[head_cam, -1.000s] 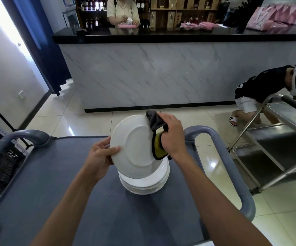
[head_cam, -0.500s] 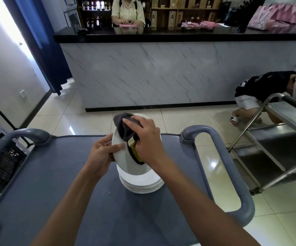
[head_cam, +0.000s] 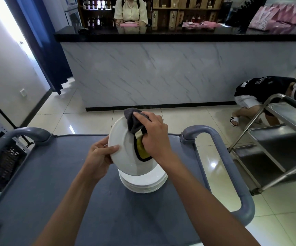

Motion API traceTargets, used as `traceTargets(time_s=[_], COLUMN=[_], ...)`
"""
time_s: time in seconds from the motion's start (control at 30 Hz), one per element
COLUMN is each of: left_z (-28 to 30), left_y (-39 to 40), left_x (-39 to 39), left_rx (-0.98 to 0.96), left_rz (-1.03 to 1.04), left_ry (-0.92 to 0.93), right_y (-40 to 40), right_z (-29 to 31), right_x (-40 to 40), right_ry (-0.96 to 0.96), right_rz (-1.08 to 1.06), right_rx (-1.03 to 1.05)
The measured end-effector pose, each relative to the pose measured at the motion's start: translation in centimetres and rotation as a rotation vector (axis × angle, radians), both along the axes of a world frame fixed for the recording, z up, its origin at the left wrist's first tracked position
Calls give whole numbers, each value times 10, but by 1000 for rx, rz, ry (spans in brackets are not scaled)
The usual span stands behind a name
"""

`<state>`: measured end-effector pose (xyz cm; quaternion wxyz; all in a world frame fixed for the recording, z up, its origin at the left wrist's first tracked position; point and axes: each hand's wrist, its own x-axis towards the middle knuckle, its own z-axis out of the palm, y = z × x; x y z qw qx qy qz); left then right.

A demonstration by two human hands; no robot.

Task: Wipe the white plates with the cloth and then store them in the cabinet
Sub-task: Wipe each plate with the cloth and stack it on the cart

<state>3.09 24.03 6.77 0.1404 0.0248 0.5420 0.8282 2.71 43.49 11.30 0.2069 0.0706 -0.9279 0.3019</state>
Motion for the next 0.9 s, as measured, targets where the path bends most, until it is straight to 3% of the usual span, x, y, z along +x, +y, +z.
traceTargets(time_s=[0.27,0.7,0.9], left_z=[-4,-1,-2], left_y=[-3,5,7], left_x=[-3,-10,-12], left_rx=[61,97,93], left_rz=[39,41,38], left_ry=[-3,2,-8], right_y=[24,33,22], right_z=[-10,-24,-38], right_x=[-3,20,24], right_ry=[-90,-136,-26], right_rz=[-30,123,-18], right_rx=[-88,118,35])
